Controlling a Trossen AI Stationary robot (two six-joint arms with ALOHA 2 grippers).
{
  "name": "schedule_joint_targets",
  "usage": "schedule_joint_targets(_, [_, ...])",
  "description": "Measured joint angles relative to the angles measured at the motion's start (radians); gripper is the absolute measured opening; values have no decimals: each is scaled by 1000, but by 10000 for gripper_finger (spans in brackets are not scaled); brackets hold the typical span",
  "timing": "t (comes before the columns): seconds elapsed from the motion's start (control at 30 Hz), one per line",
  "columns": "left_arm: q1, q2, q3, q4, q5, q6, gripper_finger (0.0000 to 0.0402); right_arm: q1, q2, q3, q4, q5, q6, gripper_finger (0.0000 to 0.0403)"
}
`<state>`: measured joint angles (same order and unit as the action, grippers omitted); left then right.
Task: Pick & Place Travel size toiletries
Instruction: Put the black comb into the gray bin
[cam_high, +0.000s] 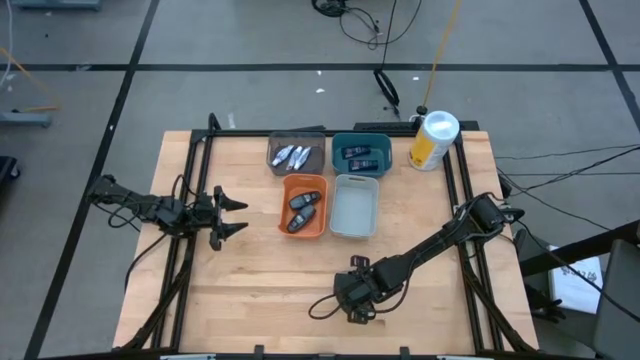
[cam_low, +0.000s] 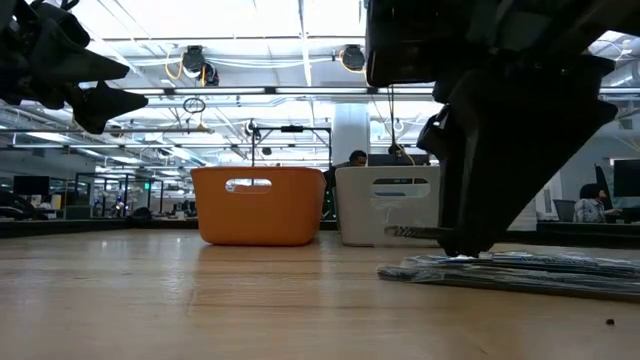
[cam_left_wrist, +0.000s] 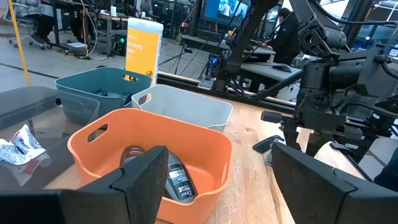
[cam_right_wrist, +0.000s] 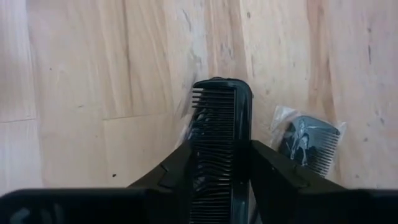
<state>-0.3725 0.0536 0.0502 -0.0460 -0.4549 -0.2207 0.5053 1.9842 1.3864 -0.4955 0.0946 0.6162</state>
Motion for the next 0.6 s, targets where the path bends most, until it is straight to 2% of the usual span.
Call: schedule_joint_targets(0.6, [0,0,0,0,0,-1,282,-2,-100,2,9,26,7,117])
